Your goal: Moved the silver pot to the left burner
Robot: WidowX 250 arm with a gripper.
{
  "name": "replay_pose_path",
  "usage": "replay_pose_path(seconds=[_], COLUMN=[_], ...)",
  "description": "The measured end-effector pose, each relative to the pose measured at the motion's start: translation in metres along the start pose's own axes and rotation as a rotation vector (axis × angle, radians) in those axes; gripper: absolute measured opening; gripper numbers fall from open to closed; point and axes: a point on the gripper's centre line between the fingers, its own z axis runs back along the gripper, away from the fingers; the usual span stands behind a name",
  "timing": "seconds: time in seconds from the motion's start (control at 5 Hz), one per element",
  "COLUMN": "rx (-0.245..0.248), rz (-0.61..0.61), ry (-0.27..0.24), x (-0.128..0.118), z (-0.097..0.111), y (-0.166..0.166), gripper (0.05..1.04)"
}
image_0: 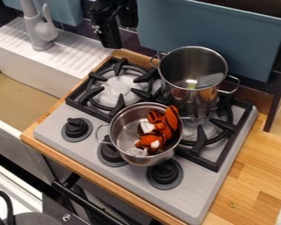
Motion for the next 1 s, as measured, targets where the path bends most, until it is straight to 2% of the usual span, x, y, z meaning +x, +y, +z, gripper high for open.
replay_pose_path(seconds=[0.2, 0.6, 0.8, 1.0], rx=[-0.032, -0.051, -0.08, -0.056], rz=[0.004, 0.051, 0.072, 0.129], ry=[-0.004, -0.001, -0.006, 0.032], x=[-0.001, -0.003, -0.002, 0.004], z=[-0.01, -0.02, -0.029, -0.041], y=[-0.004, -0.039, -0.051, -0.056], gripper=[0.998, 0.998, 0.998, 0.998])
